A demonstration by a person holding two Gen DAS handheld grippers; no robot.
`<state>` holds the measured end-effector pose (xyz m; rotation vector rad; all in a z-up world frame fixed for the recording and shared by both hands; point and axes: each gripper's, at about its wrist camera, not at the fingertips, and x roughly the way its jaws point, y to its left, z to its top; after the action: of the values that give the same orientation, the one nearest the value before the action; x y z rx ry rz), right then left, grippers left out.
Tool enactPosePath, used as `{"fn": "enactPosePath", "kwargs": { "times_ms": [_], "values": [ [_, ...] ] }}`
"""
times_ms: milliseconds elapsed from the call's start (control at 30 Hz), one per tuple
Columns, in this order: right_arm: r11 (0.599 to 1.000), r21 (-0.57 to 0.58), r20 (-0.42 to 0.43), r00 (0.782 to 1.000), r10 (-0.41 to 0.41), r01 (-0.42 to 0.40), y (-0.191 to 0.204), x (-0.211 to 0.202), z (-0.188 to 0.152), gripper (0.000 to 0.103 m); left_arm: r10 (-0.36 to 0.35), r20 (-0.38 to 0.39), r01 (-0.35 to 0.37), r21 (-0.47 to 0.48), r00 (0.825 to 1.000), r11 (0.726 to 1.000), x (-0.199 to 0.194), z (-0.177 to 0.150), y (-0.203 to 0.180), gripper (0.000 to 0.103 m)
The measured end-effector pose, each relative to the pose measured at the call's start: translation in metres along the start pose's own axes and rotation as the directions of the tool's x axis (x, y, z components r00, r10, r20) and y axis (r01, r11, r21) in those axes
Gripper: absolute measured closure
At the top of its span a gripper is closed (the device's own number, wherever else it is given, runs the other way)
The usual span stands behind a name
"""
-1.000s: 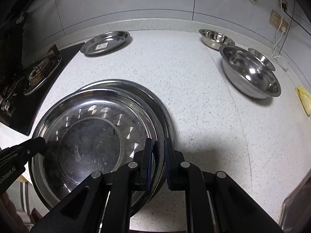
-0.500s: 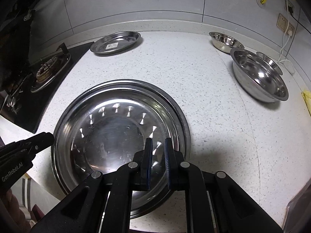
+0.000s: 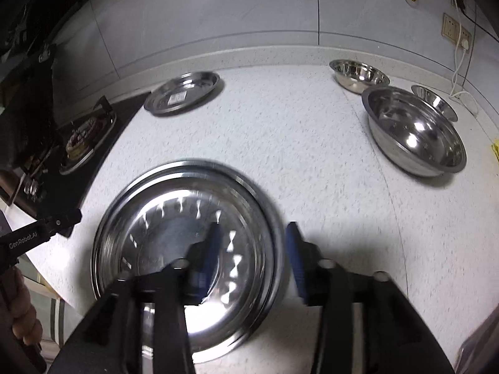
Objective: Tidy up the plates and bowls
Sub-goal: 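Move both grippers to the small labeled plate and close them on its rim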
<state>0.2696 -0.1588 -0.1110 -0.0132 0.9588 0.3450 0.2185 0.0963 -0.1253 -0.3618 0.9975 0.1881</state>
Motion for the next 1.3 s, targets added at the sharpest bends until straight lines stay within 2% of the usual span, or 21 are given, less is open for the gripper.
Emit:
{"fn": "enactPosePath", "kwargs": {
  "times_ms": [100,233,300,500,633,733,900,1133,1233,1300],
  "values": [
    [1.000,-0.012,0.010,1.000,0.019,-0.019,-0.004,0.005,0.018,0.059,0.001,-0.004,-0.001,-0.001,1.000,1.000,0.011,0.022,0.000,0.059],
    [0.997,-0.041,0.037,0.997,0.061,-0.059,0.003,0.018,0.062,0.051,0.019,-0.011,-0.019,-0.002,1.000,1.000,0.036,0.070,-0.005,0.059],
    [0.996,-0.066,0.050,0.996,0.068,-0.065,0.010,0.025,0.081,0.051,0.022,-0.015,-0.022,-0.014,1.000,1.000,0.048,0.089,-0.005,0.059],
    [0.993,-0.109,0.075,0.996,0.044,-0.036,0.036,0.071,0.145,0.051,0.053,-0.012,-0.054,-0.044,0.999,0.998,0.094,0.143,-0.009,0.059],
    [0.992,-0.125,0.072,0.997,0.015,-0.006,0.047,0.106,0.171,0.051,0.046,-0.006,-0.046,-0.071,0.999,0.996,0.117,0.159,-0.008,0.059],
    [0.992,-0.130,0.066,0.998,0.003,0.006,0.053,0.129,0.181,0.051,0.035,-0.014,-0.036,-0.117,0.999,0.992,0.138,0.169,-0.003,0.059],
    [0.987,-0.158,0.038,0.999,-0.021,0.026,0.062,0.171,0.193,0.051,0.031,0.000,-0.031,-0.137,1.000,0.990,0.158,0.179,-0.002,0.059],
    [0.986,-0.166,0.021,1.000,-0.021,0.024,0.071,0.202,0.206,0.051,0.031,0.004,-0.030,-0.173,1.000,0.984,0.176,0.192,0.006,0.060],
    [0.984,-0.174,0.007,1.000,-0.021,0.022,0.073,0.211,0.208,0.059,0.004,0.004,-0.003,-0.184,1.000,0.983,0.182,0.200,0.009,0.060],
    [0.986,-0.164,-0.021,1.000,-0.013,0.010,0.072,0.218,0.209,0.069,-0.014,0.007,0.015,-0.194,1.000,0.981,0.185,0.204,0.009,0.061]
  ]
}}
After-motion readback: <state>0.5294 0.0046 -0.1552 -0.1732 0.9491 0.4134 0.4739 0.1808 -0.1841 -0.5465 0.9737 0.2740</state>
